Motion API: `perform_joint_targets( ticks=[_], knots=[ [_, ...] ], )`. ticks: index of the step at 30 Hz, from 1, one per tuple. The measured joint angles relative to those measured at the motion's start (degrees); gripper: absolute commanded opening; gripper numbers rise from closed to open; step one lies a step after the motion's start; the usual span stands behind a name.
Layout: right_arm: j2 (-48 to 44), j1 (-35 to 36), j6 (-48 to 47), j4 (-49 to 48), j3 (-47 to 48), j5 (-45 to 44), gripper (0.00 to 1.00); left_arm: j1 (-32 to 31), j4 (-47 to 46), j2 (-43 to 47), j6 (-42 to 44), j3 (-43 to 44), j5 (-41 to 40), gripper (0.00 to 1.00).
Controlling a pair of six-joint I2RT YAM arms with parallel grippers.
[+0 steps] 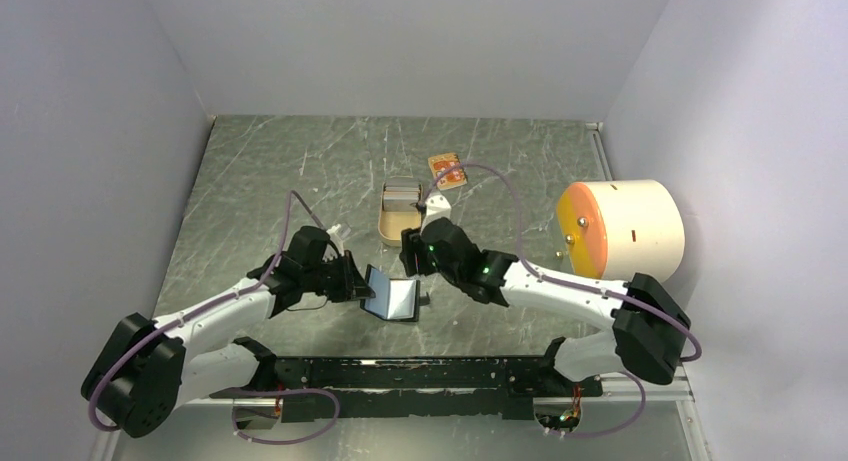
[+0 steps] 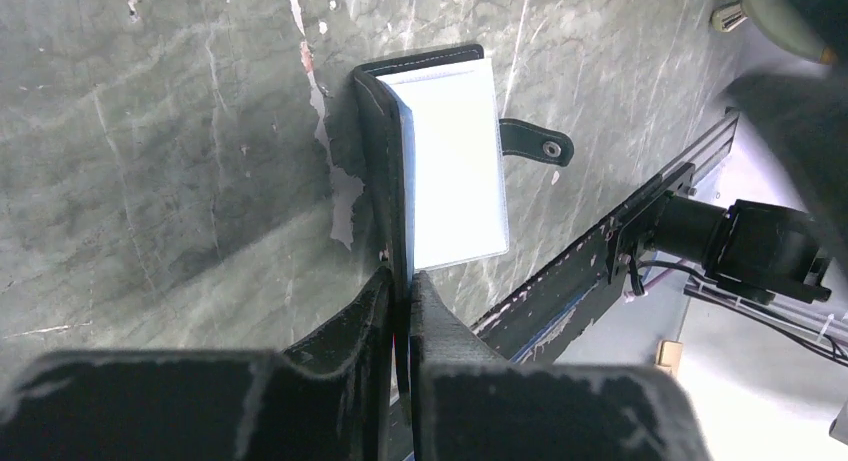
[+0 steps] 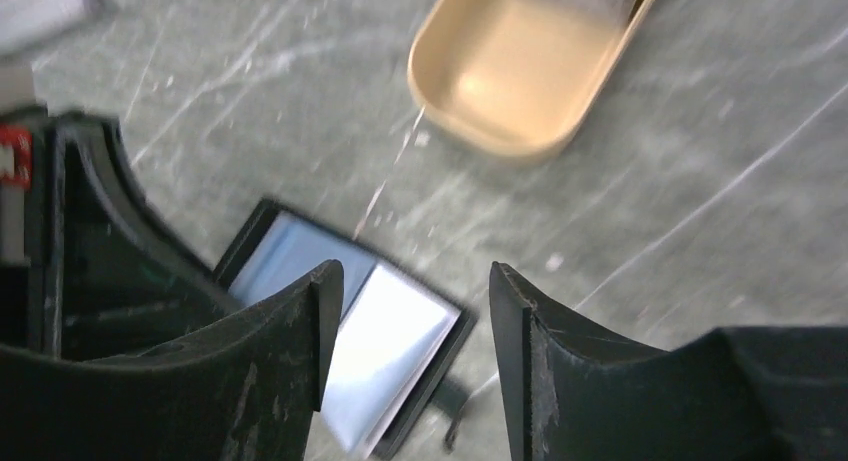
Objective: Put the credit cards into the card holder
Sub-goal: Open the card holder at the center of the board, then pick up the credit card from the storage box.
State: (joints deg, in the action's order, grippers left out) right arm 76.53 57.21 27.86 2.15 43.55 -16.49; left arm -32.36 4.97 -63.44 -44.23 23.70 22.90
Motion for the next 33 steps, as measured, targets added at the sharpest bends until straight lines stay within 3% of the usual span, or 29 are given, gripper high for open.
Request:
perform_joint_targets(
  ticks=[2, 4, 5, 9, 15, 25, 33],
  knots=[
    [0.39, -1.46, -5.55, -0.87, 2.91, -0.85, 0.65, 0.0, 0.57, 0.39, 0.07, 0.24, 0.02, 0.09],
    [2.73, -3.58, -11.26, -1.25, 7.45, -1.01, 0.97, 0.0, 1.03, 1.44, 0.07, 0.24, 0.13, 0.09],
    [4.7, -4.68, -14.38, -1.31, 10.29, -0.39, 1.0, 0.0, 1.09, 2.16, 0.09, 0.24, 0.33, 0.09],
    [14.86, -7.34, -26.03, -2.21, 20.17, 0.11, 0.97, 0.0, 2.84, 4.15, 1.01, 0.48, 0.44, 0.09],
    [26.01, -12.24, -39.21, -1.86, 24.79, 4.92, 0.96, 0.0, 6.51, 6.93, 2.03, 1.22, 0.44, 0.09],
    [33.97, -15.41, -60.06, -2.75, 30.91, 10.6, 0.93, 0.0, 8.9, 12.79, 1.99, 1.22, 0.44, 0.09],
    [39.28, -15.26, -68.39, -5.4, 31.8, 10.47, 0.9, 0.0, 10.01, 13.77, 1.88, 1.22, 0.39, 0.09]
  ],
)
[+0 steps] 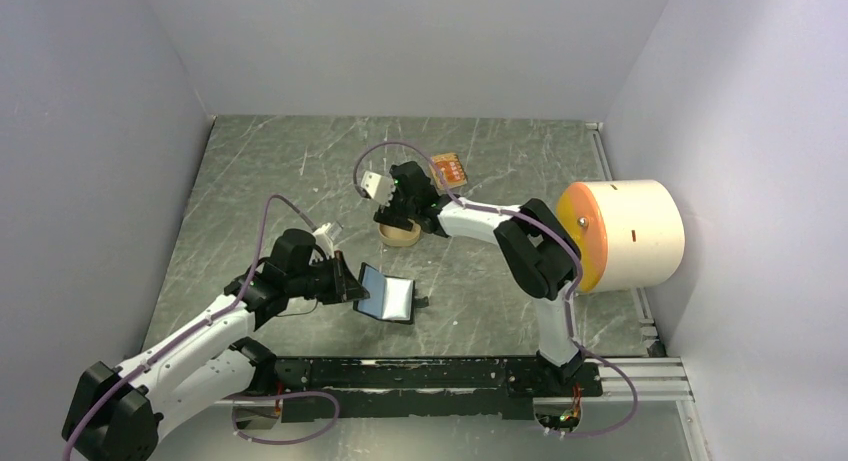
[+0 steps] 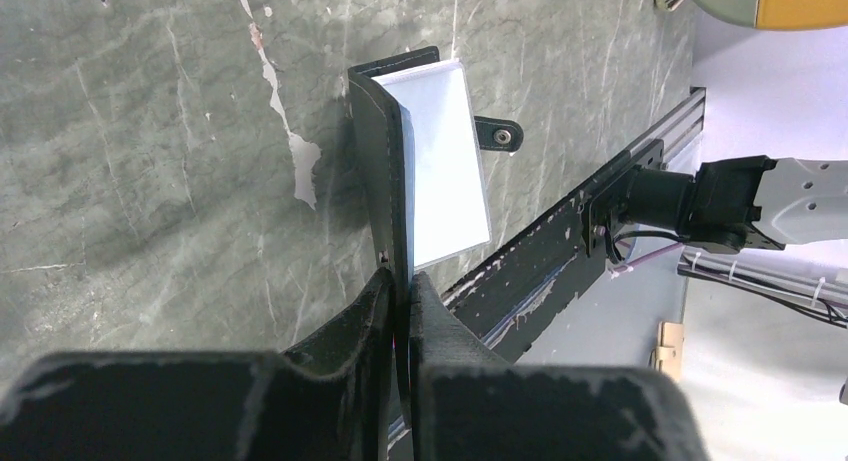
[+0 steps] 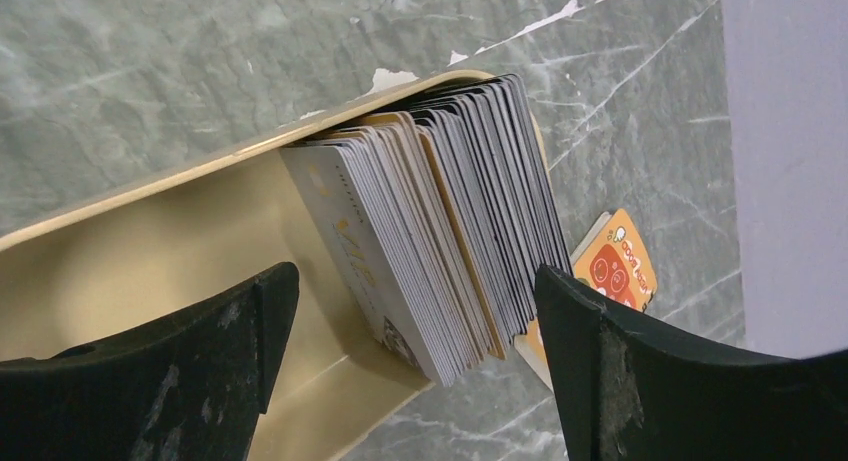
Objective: Put the credit cards into the card holder
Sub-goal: Pick up the credit card from the storage box.
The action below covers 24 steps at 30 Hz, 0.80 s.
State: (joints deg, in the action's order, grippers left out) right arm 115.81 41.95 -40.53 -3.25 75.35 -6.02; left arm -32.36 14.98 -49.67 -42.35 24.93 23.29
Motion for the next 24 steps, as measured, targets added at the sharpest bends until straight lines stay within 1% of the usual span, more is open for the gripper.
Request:
perform_joint_targets(
  ticks=[3, 5, 8, 10, 24],
  knots=[
    [1.73, 0.0, -2.58, -1.2, 0.0, -0.74, 0.87, 0.0, 0.46, 0.0, -0.02, 0.0, -0.02, 0.09],
    [2.29, 0.0, -4.07, -1.95, 0.04, -1.46, 0.82, 0.0, 0.98, 0.0, -0.02, 0.0, -0.09, 0.09],
    [3.06, 0.0, -5.66, -2.93, 0.76, -2.69, 0.71, 0.0, 1.27, 0.0, -0.02, 0.0, -0.15, 0.09],
    [3.41, 0.09, -6.32, -3.19, 0.98, -3.13, 0.66, 0.0, 1.25, 0.0, -0.04, 0.0, -0.17, 0.09],
    [3.45, 0.26, -6.86, -5.07, 1.14, -4.22, 0.52, 0.0, 1.14, 0.02, -0.37, -0.57, -0.17, 0.09]
  ],
)
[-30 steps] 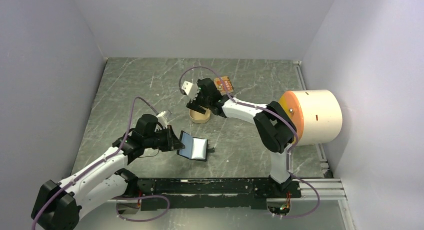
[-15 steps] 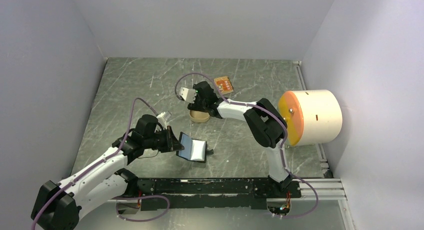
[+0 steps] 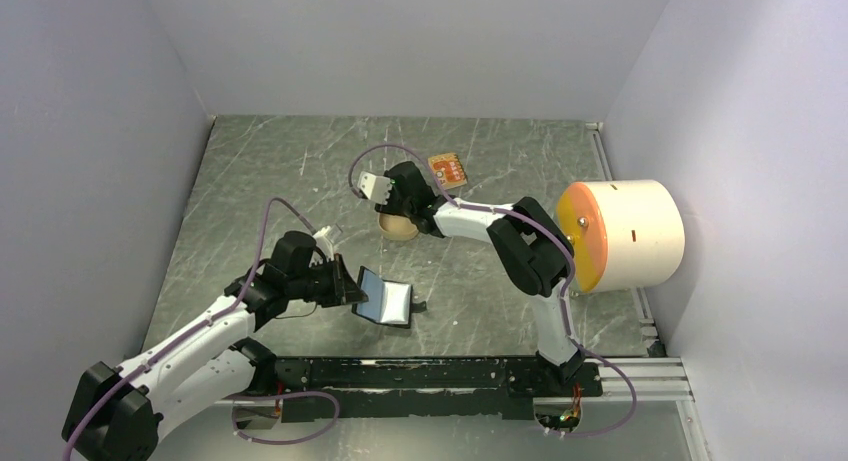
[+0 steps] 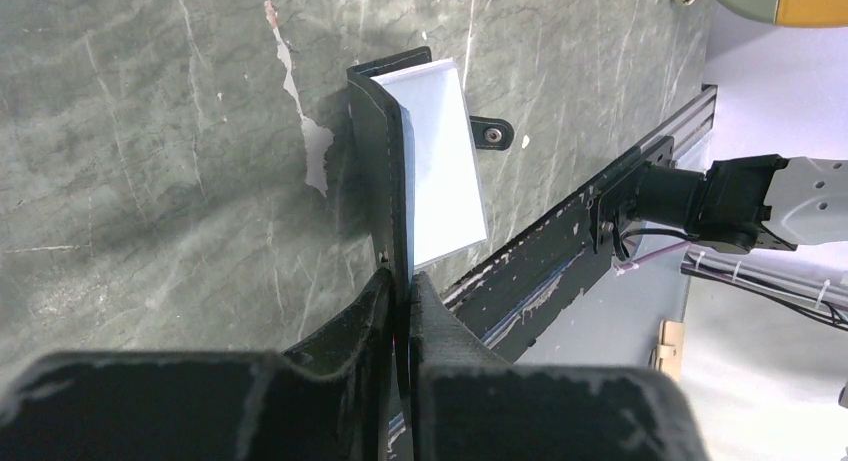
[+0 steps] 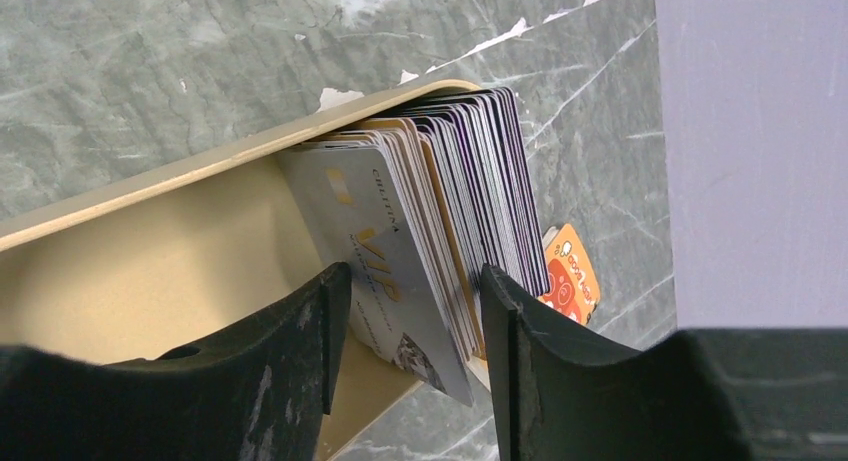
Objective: Put the credit cards into the card holder
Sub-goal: Pick up the credit card from the storage box.
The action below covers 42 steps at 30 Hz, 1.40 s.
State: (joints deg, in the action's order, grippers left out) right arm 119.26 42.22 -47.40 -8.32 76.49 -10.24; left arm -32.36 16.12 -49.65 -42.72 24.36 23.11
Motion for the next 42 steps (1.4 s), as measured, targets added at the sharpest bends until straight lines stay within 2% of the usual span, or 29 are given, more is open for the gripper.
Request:
perform_joint_targets(
  ticks=[6, 16, 25, 32, 37, 38, 41, 42],
  knots=[
    [-0.26, -0.04, 1.31, 0.68, 1.11, 0.83, 0.37, 0.0, -0.02, 0.72, -0.31, -0.87, -0.02, 0.09],
    [-0.61, -0.48, 2.62, 3.32, 2.67, 2.82, 0.22, 0.0, -0.17, 0.81, -0.76, -1.18, -0.02, 0.09],
    [-1.38, -1.03, 3.41, 4.96, 2.91, 4.52, 0.22, 0.0, -1.03, 0.26, -1.16, -1.6, 0.0, 0.09],
    [-1.38, -1.31, 3.67, 5.42, 3.48, 4.68, 0.27, 0.0, -1.31, 0.24, -1.27, -1.6, 0.0, 0.09],
    [-1.38, -1.4, 3.72, 5.88, 4.15, 4.85, 0.2, 0.0, -1.31, 0.24, -1.31, -1.6, 0.0, 0.09],
    [-1.38, -1.4, 3.74, 6.16, 4.24, 5.03, 0.2, 0.0, -1.31, 0.24, -1.36, -1.6, 0.0, 0.09],
    [-1.38, -1.42, 3.85, 6.62, 4.39, 5.38, 0.31, 0.0, -1.33, 0.24, -1.53, -1.62, 0.0, 0.09],
    [-1.38, -1.46, 3.96, 6.6, 4.48, 5.27, 0.32, 0.0, -1.36, 0.22, -1.57, -1.62, 0.0, 0.09]
  ],
)
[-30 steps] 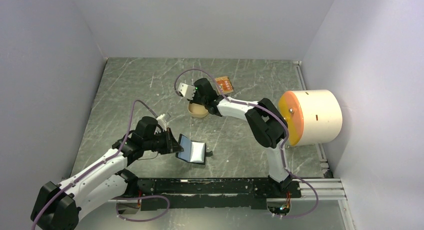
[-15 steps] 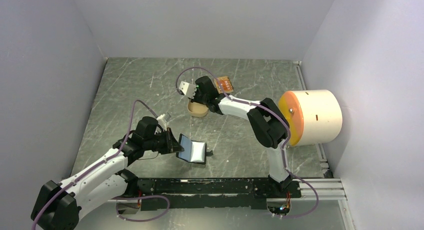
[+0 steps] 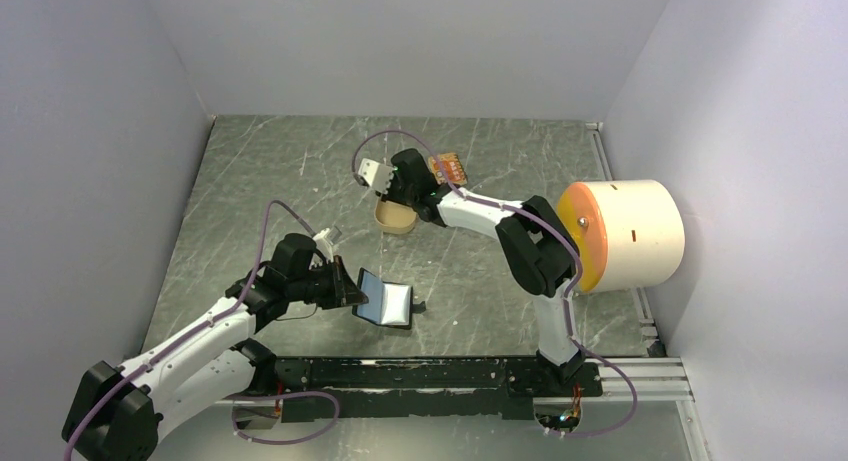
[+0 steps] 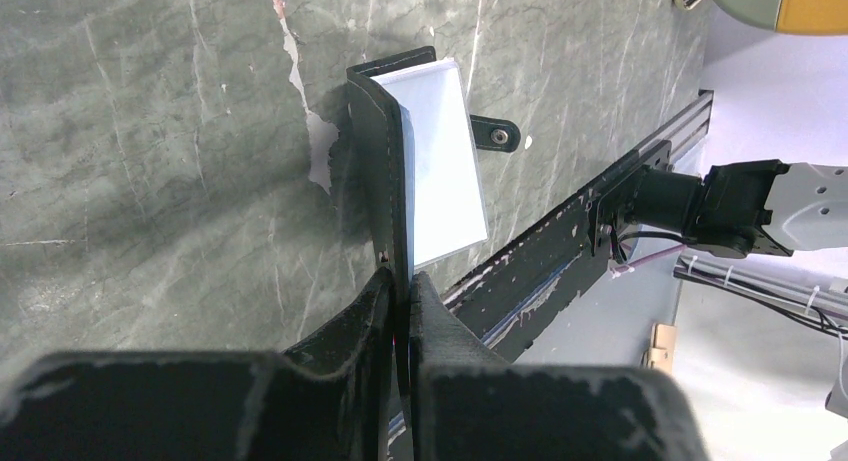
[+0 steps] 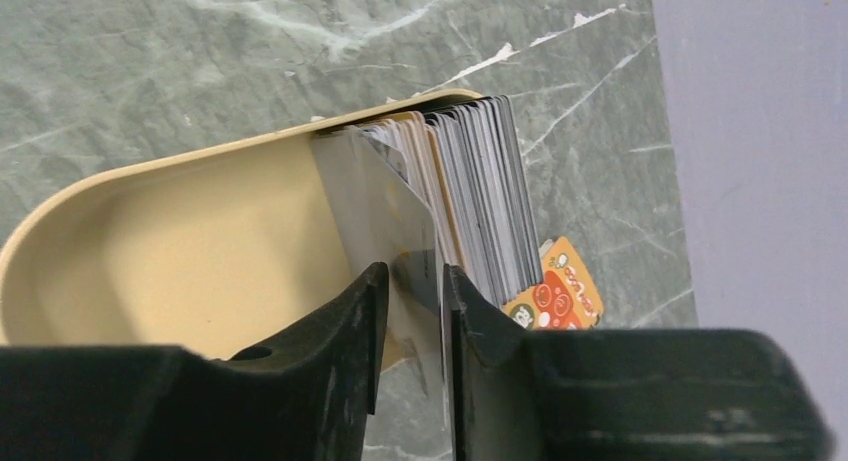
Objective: Put the credit cards into the card holder
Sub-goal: Pick up the credit card from the storage box.
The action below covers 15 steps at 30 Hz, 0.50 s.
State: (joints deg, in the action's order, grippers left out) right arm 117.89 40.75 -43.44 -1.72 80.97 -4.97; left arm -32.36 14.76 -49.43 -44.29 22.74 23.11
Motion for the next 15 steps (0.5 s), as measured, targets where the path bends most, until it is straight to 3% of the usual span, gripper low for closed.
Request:
perform_joint_targets(
  ticks=[10, 15],
  knots=[
    [0.0, -0.55, 0.22, 1.68, 1.11, 1.33, 0.02, 0.0, -0.39, -0.31, -0.07, -0.2, 0.0, 0.09],
    [0.0, -0.61, 0.35, 2.89, 1.92, 1.73, 0.0, 0.0, -0.39, -0.31, -0.07, -0.22, 0.0, 0.09]
  ],
)
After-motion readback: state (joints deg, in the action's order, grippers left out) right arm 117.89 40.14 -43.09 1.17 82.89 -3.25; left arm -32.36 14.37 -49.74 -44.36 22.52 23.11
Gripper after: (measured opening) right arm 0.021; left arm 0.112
